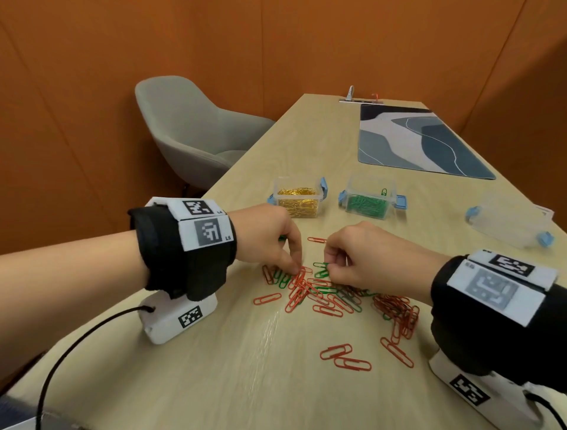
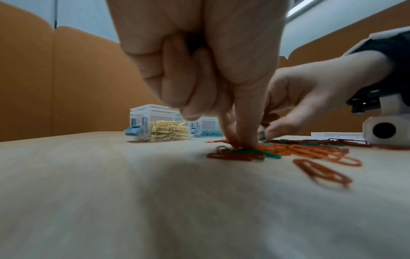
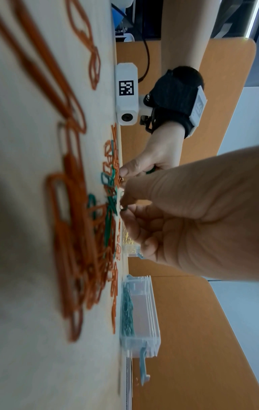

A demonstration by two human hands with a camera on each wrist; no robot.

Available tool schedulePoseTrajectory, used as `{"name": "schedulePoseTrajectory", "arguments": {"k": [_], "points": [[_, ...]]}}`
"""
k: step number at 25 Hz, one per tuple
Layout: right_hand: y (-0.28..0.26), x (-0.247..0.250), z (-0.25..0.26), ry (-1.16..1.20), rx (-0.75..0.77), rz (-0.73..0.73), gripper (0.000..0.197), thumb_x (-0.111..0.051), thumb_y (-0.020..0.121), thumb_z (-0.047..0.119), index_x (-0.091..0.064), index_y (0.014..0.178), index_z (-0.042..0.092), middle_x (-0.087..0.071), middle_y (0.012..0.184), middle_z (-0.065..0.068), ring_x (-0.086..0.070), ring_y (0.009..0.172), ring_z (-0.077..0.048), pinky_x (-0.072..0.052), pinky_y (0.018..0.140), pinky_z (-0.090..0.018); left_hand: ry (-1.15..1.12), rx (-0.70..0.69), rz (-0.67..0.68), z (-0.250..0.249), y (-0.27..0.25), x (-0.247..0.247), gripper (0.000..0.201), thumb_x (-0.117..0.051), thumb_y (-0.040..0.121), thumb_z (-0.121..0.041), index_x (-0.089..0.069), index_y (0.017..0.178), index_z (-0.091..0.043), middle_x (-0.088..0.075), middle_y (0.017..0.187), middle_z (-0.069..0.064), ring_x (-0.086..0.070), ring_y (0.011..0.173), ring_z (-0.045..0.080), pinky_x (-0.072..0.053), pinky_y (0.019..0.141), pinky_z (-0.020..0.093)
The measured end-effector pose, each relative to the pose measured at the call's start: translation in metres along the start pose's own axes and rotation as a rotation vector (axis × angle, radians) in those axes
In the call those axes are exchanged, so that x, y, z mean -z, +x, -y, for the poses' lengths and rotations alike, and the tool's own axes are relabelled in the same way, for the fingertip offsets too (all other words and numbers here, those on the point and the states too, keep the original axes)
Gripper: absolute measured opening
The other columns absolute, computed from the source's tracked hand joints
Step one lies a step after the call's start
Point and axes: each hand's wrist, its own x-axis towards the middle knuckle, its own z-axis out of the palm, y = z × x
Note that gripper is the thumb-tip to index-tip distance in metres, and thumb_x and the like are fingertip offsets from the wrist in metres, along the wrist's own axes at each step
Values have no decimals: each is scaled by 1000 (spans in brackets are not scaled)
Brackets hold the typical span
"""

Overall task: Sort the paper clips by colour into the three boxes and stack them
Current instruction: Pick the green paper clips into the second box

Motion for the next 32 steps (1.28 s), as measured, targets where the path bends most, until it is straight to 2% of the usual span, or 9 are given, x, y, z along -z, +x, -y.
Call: {"name": "schedulePoseTrajectory", "arguments": {"k": [4,8,11,14,16,19,23,29,32], "points": [[1,2,-2,42,-8,-45,8,-56,84,20,-64,83,17,-64,77,4,-54,67,-9,-41,59,-15,0,-17,-205,1,4,2,21,-63,83,-41,-69,97,-26,-44,58,-11,-43,53,4,-33,50,10],[1,4,-1,42,1,-72,15,-59,88,22,-68,100,24,-64,81,7,-51,66,-2,-35,56,-6,-27,26,-279,7,-2,3,23,-57,88,-40,-69,94,-22,-45,61,-15,-44,58,3,-29,51,11],[3,4,-1,28,22,-47,25,-61,88,22,-67,111,30,-63,85,8,-51,69,-3,-35,61,-9,-50,-5,-198,13,-12,2,13,-68,80,-37,-72,87,-27,-48,46,-15,-46,52,-2,-33,50,10],[5,4,-1,-7,5,7,26,-64,86,23,-68,110,29,-63,95,6,-52,79,-7,-38,67,-15,-73,-35,-79,14,-19,-1,13,-74,74,-36,-73,87,-34,-48,43,-23,-44,50,-3,-33,52,11],[5,4,-1,0,-11,3,19,-66,84,23,-70,103,24,-59,87,8,-52,78,-8,-37,62,-13,-43,-51,-55,13,-18,-2,17,-73,75,-36,-73,91,-34,-51,48,-20,-44,53,-3,-33,52,10],[3,2,0,-25,-17,25,10,-60,87,25,-67,93,20,-54,74,10,-53,75,-10,-39,63,-16,-15,-72,-39,14,-16,-5,16,-70,79,-34,-74,95,-33,-63,70,-12,-46,59,-4,-35,55,9],[-1,0,-1,-9,-25,54,10,-56,89,25,-63,88,19,-54,72,11,-52,69,-7,-38,57,-11,-22,0,-104,13,-19,-4,17,-70,78,-38,-74,91,-28,-47,52,-11,-46,53,-4,-34,52,9],[-1,4,0,101,-39,6,8,-66,79,18,-64,75,24,-59,67,12,-53,56,0,-39,50,-7,-44,41,-39,0,-11,-7,24,-70,78,-39,-73,94,-22,-62,78,-13,-52,71,5,-39,62,8],[-6,6,0,208,-26,-27,14,-65,78,10,-67,79,23,-63,68,11,-53,52,9,-40,51,-3,-42,85,-3,1,-11,-7,25,-66,82,-37,-71,98,-19,-67,97,-7,-56,84,6,-47,82,21]]}}
